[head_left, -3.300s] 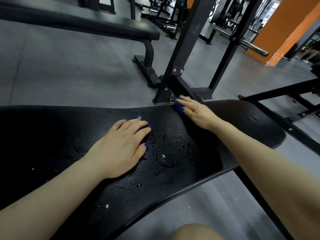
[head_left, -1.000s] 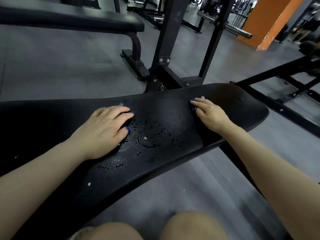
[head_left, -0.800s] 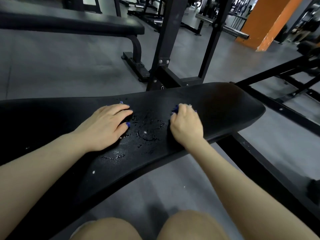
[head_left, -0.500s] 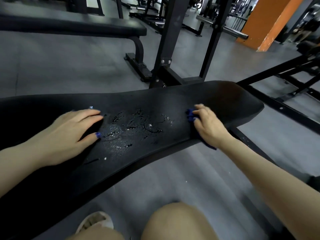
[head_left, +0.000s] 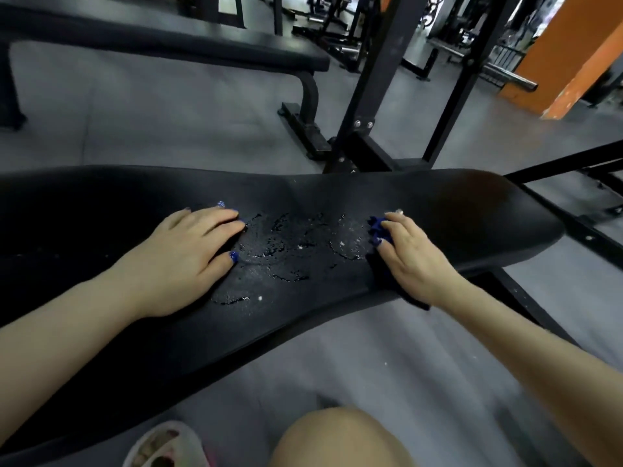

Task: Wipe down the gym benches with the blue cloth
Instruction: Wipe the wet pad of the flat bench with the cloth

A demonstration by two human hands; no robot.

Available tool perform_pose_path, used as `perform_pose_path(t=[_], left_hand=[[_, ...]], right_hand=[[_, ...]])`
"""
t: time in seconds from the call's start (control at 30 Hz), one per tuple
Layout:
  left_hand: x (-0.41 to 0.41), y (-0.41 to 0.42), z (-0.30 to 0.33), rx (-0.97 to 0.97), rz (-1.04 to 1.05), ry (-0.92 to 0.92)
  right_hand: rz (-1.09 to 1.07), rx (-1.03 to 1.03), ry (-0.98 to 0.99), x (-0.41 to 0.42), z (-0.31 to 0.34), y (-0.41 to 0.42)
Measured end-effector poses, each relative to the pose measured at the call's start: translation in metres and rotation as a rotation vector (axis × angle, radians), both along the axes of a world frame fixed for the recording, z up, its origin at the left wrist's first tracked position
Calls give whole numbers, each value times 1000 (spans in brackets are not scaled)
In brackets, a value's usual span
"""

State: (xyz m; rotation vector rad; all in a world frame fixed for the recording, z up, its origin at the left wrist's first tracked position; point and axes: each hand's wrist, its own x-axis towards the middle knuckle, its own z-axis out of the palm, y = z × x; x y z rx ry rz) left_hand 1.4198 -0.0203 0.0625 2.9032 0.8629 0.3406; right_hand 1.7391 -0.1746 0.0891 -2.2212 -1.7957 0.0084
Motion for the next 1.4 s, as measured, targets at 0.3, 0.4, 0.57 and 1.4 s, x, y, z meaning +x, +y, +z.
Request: perform_pose_path(t=[0.3,0.4,0.57,1.4], left_hand=[[0,-1,-2,11,8,-1],[0,-3,0,9,20,-4],[1,-4,2,-1,27,11],[1,-10,4,-26,53,-2]], right_hand=[[-42,-130,103,14,1,166],[71,-111,59,-2,4,163],[65,-140,61,40,12,88],[58,-83,85,-59,5,81]])
